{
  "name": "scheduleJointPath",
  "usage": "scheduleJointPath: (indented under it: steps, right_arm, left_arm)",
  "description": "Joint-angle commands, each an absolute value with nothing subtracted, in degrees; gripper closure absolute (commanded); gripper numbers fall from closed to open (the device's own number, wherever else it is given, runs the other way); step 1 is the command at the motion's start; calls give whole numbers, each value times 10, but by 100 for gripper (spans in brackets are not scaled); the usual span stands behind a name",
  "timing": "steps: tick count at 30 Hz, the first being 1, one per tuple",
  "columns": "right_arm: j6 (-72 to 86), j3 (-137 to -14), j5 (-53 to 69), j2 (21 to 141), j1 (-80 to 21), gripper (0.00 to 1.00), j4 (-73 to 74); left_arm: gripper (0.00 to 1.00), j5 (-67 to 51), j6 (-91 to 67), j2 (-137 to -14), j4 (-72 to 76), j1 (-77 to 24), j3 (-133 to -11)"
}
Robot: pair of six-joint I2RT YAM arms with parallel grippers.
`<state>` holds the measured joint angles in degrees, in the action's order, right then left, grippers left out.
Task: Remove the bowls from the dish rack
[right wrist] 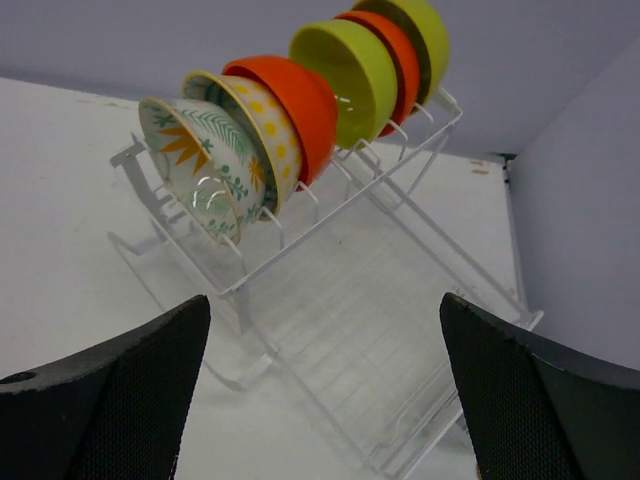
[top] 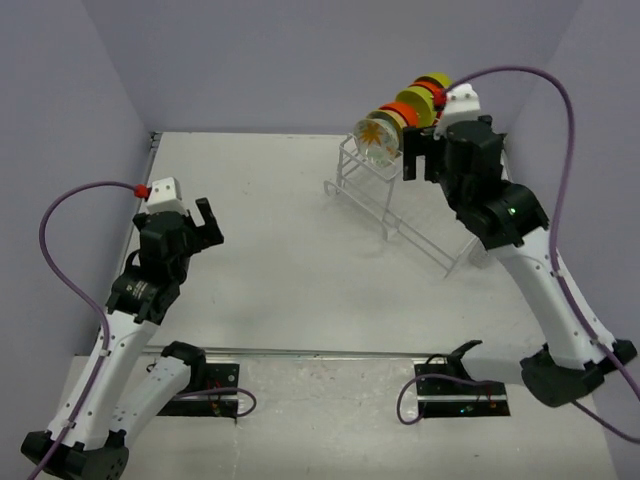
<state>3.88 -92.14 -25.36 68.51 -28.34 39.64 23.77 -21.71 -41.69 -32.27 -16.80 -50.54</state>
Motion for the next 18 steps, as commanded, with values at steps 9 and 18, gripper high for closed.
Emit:
scheduleJointPath:
  steps: [9, 18]
  right_arm:
    - [-176, -1165, -417, 951, -345, 38, 428]
    - [-188, -1259, -426, 1053, -372, 41, 460]
  left_arm:
    - [0, 207, -203, -416, -279, -166, -487]
    - [0, 173, -197, -438, -277, -166, -487]
